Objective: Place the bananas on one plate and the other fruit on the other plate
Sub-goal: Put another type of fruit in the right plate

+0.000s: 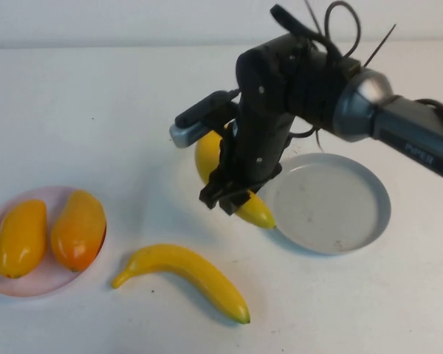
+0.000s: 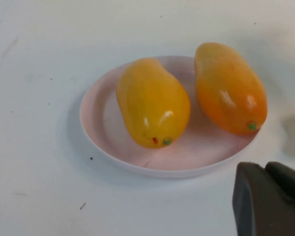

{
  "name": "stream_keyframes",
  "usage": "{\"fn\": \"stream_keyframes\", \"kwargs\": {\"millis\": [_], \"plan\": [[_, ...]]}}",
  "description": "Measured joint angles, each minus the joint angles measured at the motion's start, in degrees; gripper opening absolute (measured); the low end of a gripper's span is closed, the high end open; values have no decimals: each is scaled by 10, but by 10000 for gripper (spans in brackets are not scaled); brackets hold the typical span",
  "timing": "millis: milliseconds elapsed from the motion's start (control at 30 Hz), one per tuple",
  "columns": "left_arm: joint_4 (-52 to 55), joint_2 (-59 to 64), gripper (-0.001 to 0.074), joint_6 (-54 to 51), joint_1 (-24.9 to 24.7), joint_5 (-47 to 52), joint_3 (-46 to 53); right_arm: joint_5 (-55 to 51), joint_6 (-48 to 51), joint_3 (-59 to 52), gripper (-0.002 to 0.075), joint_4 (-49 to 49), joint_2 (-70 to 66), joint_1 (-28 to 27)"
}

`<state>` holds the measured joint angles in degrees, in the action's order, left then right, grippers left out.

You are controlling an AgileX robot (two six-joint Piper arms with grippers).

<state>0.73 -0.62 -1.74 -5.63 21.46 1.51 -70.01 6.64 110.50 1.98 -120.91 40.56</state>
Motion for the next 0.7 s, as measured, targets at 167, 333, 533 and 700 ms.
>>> {"fn": "stream_keyframes", "kwargs": {"millis": [167,333,533,700], "plan": [[0,0,4,0,0,0,0,-1,-40,-16,307,-8,49,-58],[0,0,4,0,0,0,0,-2,-59,-85,307,12,100,-152],[0,0,4,0,0,0,0,-4,-62,-161,306,63,101,-222],[0,0,4,0,0,0,0,11,-62,-183,306,84,87,-222]]}}
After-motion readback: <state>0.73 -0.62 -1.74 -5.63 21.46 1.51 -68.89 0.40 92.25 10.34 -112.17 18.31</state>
